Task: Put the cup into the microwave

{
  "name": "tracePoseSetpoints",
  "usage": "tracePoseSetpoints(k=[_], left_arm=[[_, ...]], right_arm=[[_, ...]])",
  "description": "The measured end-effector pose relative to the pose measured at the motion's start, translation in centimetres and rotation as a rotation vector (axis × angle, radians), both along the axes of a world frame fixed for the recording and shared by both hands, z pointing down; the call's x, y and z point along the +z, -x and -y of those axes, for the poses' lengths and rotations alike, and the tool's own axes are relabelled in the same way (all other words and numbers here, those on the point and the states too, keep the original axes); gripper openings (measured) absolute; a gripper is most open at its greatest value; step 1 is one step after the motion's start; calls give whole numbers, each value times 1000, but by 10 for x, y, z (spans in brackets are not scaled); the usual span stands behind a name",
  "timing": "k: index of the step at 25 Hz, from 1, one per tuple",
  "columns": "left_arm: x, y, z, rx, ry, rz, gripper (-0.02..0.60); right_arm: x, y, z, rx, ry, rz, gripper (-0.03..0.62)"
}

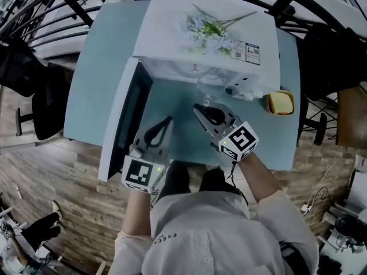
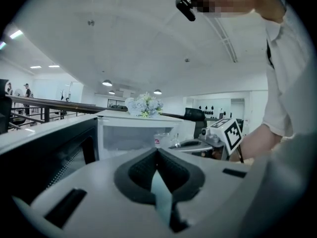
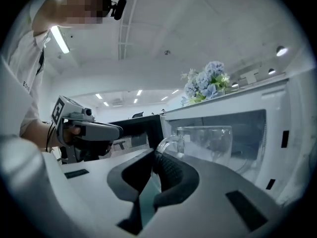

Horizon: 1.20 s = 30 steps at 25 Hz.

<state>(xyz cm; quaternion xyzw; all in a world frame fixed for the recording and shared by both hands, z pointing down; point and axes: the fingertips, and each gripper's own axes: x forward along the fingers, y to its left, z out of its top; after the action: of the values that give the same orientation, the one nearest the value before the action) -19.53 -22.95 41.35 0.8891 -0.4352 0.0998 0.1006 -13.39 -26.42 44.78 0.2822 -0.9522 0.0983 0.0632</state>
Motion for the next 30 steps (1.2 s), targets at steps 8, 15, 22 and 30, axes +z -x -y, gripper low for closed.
tracePoseSetpoints(k=[8, 15, 22, 30], left_arm=[[30, -1, 28, 13, 42, -15, 0], [47, -1, 40, 17, 61, -12, 0], [55, -2, 49, 11, 66, -20, 0], [61, -2, 53, -5, 76, -6, 0]], right_arm=[[36, 12, 50, 34, -16, -21, 23], [50, 23, 79, 32, -53, -25, 23], [59, 27, 95, 30, -64, -16, 23], [62, 28, 109, 20, -43, 17, 23]])
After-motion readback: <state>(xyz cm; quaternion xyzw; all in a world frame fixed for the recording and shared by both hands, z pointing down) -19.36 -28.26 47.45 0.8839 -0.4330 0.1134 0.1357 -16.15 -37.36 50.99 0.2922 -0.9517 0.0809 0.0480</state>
